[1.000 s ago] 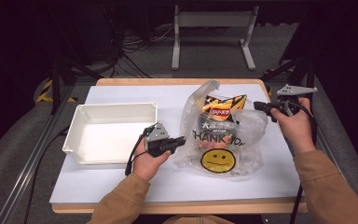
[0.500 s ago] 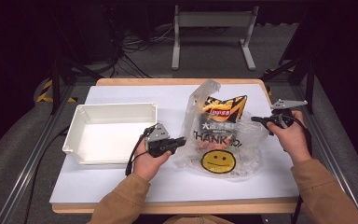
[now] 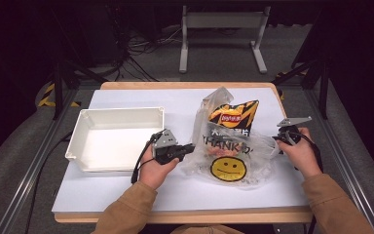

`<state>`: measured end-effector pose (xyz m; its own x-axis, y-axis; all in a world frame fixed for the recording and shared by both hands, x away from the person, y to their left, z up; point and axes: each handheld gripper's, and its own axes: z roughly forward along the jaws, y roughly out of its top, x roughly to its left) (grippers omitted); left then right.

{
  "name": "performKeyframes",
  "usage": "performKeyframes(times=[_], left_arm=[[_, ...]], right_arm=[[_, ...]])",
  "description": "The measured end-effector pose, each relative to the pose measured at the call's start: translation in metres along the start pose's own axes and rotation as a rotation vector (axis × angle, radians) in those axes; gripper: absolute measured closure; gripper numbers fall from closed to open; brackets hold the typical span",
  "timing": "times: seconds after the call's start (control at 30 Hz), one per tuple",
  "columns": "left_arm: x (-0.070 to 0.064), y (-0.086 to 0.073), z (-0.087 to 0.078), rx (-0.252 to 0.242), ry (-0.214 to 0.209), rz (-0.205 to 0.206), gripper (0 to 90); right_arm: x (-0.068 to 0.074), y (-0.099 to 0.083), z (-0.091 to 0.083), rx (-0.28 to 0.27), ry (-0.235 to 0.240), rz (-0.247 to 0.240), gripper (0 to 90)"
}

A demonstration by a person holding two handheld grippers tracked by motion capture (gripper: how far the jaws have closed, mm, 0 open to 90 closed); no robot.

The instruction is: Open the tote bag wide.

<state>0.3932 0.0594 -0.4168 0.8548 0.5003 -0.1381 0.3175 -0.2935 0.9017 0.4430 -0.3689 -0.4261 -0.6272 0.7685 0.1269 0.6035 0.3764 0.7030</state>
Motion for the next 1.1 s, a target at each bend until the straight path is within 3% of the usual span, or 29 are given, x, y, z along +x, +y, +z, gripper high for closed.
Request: performKeyframes(times=[0.17, 0.3, 0.43, 0.5, 0.53, 0.67, 0.7, 0.77, 0.93, 1.1], left_arm=[[0.000, 0.000, 0.000, 0.001, -0.002, -0.001, 89.5], [0.000, 0.000, 0.000, 0.001, -0.004, -0.002, 89.5], [0.000, 0.000, 0.001, -0.001, -0.003, 0.000, 89.4], [0.000, 0.000, 0.001, 0.000, -0.004, 0.001, 89.4], [0.000, 0.000, 0.001, 0.000, -0.004, 0.001, 89.4], [0.000, 0.000, 0.000, -0.001, -0.003, 0.000, 89.4], [0.000, 0.000, 0.000, -0.001, -0.003, 0.000, 89.4], [0.000, 0.000, 0.000, 0.000, -0.003, 0.000, 89.4], [-0.001, 0.000, 0.001, 0.001, -0.002, 0.002, 89.4], [-0.002, 0.000, 0.001, 0.004, -0.007, 0.001, 89.4]], right_arm=[[-0.002, -0.003, 0.000, -0.005, 0.005, 0.013, 82.9], [-0.003, 0.002, -0.012, -0.102, 0.005, 0.048, 67.6], [-0.004, 0.009, -0.029, -0.192, -0.019, 0.045, 55.9], [-0.003, 0.014, -0.039, -0.240, -0.025, 0.040, 54.0], [-0.001, 0.018, -0.050, -0.290, -0.020, 0.039, 51.7], [0.004, 0.024, -0.065, -0.342, -0.019, 0.010, 50.7], [0.011, 0.028, -0.077, -0.378, -0.011, -0.008, 50.9], [0.013, 0.029, -0.081, -0.388, -0.010, -0.023, 51.2], [0.035, 0.034, -0.106, -0.433, 0.051, -0.088, 49.7], [0.058, 0.037, -0.105, -0.399, 0.165, -0.142, 35.9]])
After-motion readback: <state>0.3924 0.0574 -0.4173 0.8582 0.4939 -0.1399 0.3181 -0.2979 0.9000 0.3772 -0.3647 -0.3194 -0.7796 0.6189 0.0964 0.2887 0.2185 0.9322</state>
